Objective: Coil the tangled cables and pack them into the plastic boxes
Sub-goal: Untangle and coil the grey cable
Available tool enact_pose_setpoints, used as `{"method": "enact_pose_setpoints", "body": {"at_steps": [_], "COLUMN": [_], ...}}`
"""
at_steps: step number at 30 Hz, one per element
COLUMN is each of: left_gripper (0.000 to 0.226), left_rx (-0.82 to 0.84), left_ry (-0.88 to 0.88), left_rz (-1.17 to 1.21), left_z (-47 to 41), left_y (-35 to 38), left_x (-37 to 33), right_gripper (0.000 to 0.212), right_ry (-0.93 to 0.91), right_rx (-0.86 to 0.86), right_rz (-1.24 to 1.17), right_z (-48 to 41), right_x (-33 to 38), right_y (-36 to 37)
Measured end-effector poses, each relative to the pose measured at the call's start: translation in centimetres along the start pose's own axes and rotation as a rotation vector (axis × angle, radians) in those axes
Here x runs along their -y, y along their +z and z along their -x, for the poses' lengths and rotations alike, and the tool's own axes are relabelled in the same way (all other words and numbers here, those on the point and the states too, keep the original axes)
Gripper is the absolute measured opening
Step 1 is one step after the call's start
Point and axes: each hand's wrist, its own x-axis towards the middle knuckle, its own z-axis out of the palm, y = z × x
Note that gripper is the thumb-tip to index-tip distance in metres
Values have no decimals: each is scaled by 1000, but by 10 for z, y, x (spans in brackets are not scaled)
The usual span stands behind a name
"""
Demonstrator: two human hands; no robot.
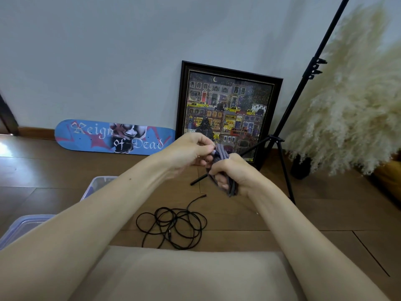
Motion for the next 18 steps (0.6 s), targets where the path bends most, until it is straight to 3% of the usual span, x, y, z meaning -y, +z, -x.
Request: {"method": "enact_pose_setpoints", "body": {"at_steps": [3,5,7,10,15,18], "left_gripper": [18,20,16,10,28,59], "left_rx": [-103,-135,-148,-143,-278,-196], "left_ry": [258,305,212,-83,-288,-420], "left_rz": [-413,-422,-250,83,31,-40], "left_z": [3,2,2,1,-2,-5], "left_y": [5,5,3,-1,1,0], "left_x": [-2,-3,-3,-3,2,6], "right_gripper": [12,9,6,18,25,11], "right_ry": [64,33,-17,-46,-175,-331], "right_rx": [-13,-72,-154,-260,-347,-303], "right_rz": [-150,-40,246,743,1013,1171], "right_z": [-2,-4,-6,-4,1,5], "right_x": [4,3,1,-3,-5,-9], "right_y": [-5,-6,0,11,17,23]}}
